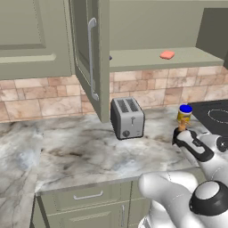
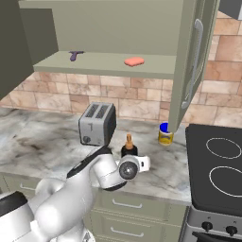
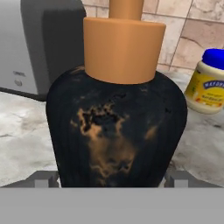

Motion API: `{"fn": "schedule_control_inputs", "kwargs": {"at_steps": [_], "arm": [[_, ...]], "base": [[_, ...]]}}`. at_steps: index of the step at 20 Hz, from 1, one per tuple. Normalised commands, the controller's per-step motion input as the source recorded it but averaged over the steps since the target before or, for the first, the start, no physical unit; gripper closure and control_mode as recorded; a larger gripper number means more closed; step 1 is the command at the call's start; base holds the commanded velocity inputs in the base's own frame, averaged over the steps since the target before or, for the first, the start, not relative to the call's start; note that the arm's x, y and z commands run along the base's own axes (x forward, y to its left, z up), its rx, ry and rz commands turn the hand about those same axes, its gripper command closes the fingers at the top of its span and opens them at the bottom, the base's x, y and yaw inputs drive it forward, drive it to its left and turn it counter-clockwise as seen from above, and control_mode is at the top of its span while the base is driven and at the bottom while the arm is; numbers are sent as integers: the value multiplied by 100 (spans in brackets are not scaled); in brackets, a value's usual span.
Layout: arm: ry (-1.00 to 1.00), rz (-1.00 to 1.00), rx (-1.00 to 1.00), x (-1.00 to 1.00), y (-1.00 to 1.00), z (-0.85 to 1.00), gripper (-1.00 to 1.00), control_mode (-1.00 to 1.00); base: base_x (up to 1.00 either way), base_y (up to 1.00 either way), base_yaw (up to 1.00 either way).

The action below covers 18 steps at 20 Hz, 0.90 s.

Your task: Pick the bar soap and soap dispenser from the cabinet and place them on the counter.

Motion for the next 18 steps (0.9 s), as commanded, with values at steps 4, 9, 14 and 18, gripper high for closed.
{"fn": "schedule_control_inputs", "kwargs": {"at_steps": [4,9,14,18], "arm": [[0,0,-1,20,0,-9,100,-100],[-3,0,-1,14,0,-18,100,-100],[-6,0,0,10,0,-29,100,-100],[0,0,0,13,0,-31,100,-100]], "base": [[0,0,0],[0,0,0],[0,0,0],[0,0,0]]}}
